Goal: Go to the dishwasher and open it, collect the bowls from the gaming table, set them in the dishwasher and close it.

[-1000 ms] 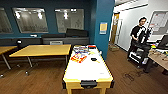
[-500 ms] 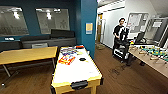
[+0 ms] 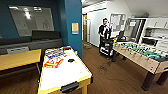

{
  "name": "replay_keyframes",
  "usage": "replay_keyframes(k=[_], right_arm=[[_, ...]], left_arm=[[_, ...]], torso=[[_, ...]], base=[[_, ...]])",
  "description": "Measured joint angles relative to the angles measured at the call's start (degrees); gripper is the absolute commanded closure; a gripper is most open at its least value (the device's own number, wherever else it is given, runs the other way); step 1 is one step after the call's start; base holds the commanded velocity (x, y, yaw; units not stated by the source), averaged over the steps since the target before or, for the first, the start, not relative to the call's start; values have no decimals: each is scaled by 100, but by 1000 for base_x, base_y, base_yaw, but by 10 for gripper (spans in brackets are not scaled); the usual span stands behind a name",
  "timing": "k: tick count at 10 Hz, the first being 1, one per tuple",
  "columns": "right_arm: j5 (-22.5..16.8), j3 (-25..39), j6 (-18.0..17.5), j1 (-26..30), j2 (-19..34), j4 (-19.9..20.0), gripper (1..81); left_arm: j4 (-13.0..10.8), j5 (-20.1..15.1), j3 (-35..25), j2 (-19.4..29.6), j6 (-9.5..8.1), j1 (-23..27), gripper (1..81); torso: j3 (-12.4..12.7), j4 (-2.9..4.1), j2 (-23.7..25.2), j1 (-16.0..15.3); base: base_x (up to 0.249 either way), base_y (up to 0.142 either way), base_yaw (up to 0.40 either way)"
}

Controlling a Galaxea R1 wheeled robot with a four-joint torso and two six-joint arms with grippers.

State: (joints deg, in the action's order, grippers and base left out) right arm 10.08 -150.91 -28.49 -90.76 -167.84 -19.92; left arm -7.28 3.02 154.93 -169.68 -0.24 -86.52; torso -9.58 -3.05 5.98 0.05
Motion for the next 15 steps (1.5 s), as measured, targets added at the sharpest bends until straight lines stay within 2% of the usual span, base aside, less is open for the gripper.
replay_keyframes(k=[10,11,13,15], right_arm=[[46,0,-4,-1,15,13,811],[41,0,-4,-1,15,13,811],[46,5,-4,-1,15,11,811],[44,5,-4,-22,15,7,811]], left_arm=[[-5,-33,0,13,0,9,811],[-7,-27,0,9,0,11,811],[-11,-41,6,-16,2,5,811],[-21,-39,6,-16,0,18,811]], torso=[[0,0,0,2],[0,-13,0,2],[0,-138,0,2],[0,-151,0,2]], base=[[0,0,-394],[0,0,-394],[0,0,-394],[0,0,-394]])
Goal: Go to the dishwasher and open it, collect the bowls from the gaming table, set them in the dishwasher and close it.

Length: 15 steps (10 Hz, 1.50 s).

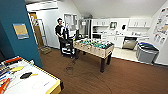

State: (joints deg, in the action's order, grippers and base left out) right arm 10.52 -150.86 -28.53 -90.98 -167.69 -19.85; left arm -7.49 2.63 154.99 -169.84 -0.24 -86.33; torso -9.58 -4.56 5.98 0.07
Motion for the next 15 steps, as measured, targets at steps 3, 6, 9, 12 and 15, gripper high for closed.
replay_keyframes(k=[3,6,9,12,15], right_arm=[[9,-7,0,2,-17,4,811],[15,-7,0,18,-72,9,811],[11,-7,0,21,-66,4,811],[-9,-7,0,18,-91,0,811],[-13,-7,2,2,-100,-2,811]], left_arm=[[-1,-5,5,0,0,-5,811],[-1,-7,6,-6,2,-7,811],[-1,-5,9,-15,0,-5,811],[-1,-7,9,-17,2,-5,811],[-1,-2,11,-4,2,4,811]], torso=[[0,0,0,0],[2,0,2,0],[2,0,2,0],[2,0,2,0],[2,0,2,0]], base=[[0,0,-394],[0,0,-394],[0,0,-394],[0,0,-394],[0,0,-274]])
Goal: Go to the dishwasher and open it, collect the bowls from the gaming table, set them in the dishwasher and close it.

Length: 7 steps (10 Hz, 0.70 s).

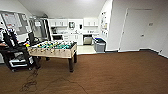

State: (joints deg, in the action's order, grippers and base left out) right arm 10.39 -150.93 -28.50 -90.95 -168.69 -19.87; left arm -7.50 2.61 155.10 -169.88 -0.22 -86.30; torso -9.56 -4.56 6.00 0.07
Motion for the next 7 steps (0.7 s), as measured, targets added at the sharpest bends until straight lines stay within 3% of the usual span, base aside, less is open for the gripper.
replay_keyframes(k=[7], right_arm=[[-39,-11,1,33,-11,-9,811]], left_arm=[[6,2,5,6,0,-9,811]], torso=[[0,-2,0,0]], base=[[0,0,0]])
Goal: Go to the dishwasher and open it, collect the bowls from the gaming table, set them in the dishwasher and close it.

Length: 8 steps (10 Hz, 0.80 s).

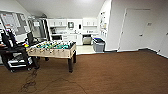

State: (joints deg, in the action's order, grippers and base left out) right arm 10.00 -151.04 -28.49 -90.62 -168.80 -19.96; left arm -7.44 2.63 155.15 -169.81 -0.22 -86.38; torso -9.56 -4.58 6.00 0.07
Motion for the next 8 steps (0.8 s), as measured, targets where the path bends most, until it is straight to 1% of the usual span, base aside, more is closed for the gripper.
replay_keyframes(k=[2,4,7,8], right_arm=[[-2,-6,0,-17,0,-2,811],[-60,-15,0,-102,0,-5,811],[48,-26,5,90,-2,-2,811],[26,-26,10,17,-11,-5,811]], left_arm=[[5,-5,-2,-2,0,-24,811],[5,-10,-2,0,0,-99,811],[2,80,4,11,0,63,811],[2,67,4,2,0,44,811]], torso=[[2,0,2,2],[6,0,11,4],[4,0,6,-17],[4,0,6,-13]], base=[[93,0,0],[181,0,0],[190,0,0],[188,0,0]])
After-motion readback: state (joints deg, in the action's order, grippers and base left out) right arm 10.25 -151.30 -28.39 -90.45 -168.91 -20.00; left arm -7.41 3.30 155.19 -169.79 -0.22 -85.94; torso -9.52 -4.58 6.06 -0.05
